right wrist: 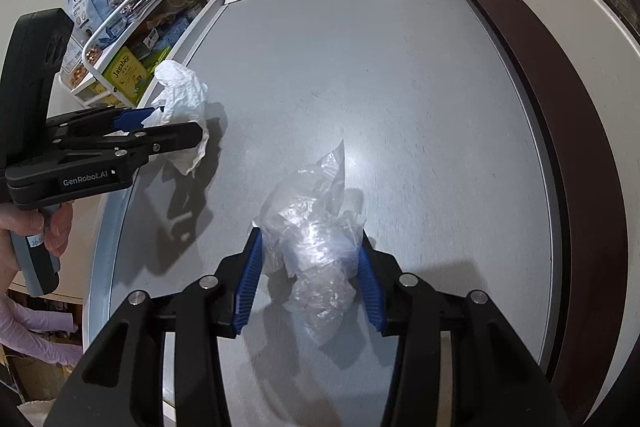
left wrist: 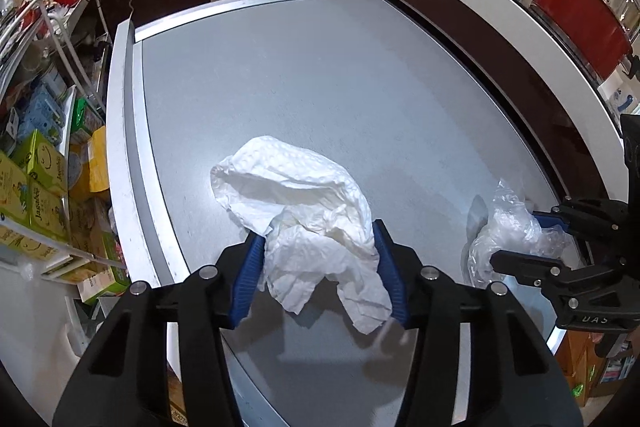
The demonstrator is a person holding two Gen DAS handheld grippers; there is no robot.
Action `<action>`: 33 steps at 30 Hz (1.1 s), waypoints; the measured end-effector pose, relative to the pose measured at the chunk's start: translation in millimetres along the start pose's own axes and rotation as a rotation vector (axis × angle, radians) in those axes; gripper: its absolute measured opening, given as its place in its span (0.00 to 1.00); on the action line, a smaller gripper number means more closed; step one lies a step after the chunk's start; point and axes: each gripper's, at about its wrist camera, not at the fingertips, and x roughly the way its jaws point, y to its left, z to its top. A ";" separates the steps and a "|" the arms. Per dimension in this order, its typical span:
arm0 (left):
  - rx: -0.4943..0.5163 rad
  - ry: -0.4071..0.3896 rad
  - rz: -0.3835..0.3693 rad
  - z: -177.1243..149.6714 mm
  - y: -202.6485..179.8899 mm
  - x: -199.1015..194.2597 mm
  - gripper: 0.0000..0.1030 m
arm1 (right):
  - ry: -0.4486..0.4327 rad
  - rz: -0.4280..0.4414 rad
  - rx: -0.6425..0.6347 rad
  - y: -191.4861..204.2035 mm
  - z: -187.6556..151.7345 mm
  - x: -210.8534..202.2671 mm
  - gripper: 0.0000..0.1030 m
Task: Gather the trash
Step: 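Grasp the white tissue with the left gripper while the right grasps the crumpled plastic wrap, then lift the tissue with the left gripper while the right carries the plastic wrap to the paper bag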
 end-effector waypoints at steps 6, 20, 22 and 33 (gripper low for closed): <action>0.000 -0.003 -0.006 -4.1 -3.8 -0.2 0.46 | -0.003 0.009 0.019 2.3 -4.2 1.0 0.35; 0.018 -0.002 0.011 -17.3 -13.0 -1.3 0.50 | -0.039 0.003 0.066 -3.1 -23.2 -4.0 0.47; 0.018 -0.008 0.020 -18.1 -14.2 -1.0 0.50 | -0.042 -0.013 0.062 -1.7 -24.8 -4.9 0.48; 0.007 0.000 0.043 -18.7 -18.3 1.8 0.48 | -0.039 0.002 0.039 4.8 -25.9 -6.6 0.32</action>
